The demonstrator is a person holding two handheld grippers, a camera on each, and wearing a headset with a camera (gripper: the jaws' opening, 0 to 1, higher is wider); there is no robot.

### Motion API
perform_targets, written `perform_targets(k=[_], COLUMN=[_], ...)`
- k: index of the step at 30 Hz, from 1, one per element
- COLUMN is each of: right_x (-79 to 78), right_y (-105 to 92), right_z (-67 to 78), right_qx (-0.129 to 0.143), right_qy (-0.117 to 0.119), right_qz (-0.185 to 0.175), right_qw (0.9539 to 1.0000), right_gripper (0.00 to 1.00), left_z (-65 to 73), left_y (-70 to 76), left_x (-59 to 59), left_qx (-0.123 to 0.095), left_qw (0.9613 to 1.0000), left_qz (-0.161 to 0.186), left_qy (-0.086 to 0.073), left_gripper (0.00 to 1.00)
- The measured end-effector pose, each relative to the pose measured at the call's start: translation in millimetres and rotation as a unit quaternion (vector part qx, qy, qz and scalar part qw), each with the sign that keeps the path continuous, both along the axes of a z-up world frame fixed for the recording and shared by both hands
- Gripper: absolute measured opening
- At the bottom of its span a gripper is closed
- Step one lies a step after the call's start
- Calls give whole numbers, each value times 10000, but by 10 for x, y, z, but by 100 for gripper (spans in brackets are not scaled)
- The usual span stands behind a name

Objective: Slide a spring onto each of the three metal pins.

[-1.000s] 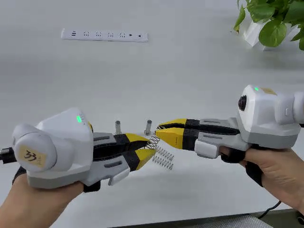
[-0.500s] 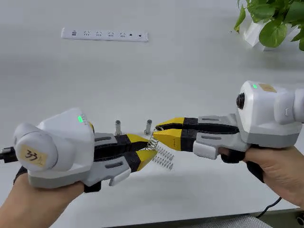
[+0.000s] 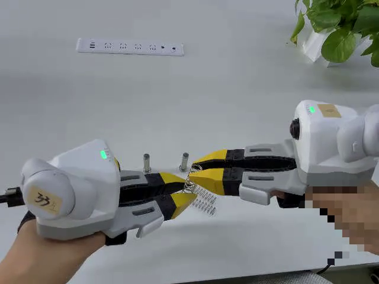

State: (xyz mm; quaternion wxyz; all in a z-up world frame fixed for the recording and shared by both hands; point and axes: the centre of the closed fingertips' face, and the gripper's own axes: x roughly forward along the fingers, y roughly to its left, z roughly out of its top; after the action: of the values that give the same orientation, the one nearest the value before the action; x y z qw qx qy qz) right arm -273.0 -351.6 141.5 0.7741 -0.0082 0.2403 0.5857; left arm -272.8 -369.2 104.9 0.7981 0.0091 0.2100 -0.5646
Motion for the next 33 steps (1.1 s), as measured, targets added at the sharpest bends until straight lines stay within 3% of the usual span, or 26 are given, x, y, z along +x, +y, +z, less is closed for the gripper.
perform_targets(k=[5,14,19,21,24,27,29,33], right_x=[-21,-50,-73,-98,-142,-169,-162,-207], right_y=[17,20,-19,-32,-48,-50,-37,-13], right_z=[7,5,-6,7,-5,-47,-66,-115], right_qx=[-203,-387,-775,-951,-1295,-1734,-1918,-2269], right_qy=[-145,-111,-207,-286,-383,-566,-665,-738], right_qz=[168,441,824,1106,1548,2049,2242,2729], right_qw=[9995,9982,9934,9889,9787,9616,9532,9320], right_gripper=[6,8,17,18,18,18,17,16], left_z=[9,4,-27,-38,-57,-81,-94,-103], left_y=[-2,13,5,3,-2,-19,-28,-47], left_x=[-18,-55,-93,-104,-111,-132,-145,-166], left_qx=[6,48,141,174,250,339,387,406], left_qw=[10000,9999,9996,9995,9991,9984,9979,9974], left_qz=[-35,-91,-196,-238,-297,-410,-471,-562], left_qy=[-44,-97,-141,-148,-179,-202,-222,-220], left_gripper=[7,7,7,7,7,7,7,7])
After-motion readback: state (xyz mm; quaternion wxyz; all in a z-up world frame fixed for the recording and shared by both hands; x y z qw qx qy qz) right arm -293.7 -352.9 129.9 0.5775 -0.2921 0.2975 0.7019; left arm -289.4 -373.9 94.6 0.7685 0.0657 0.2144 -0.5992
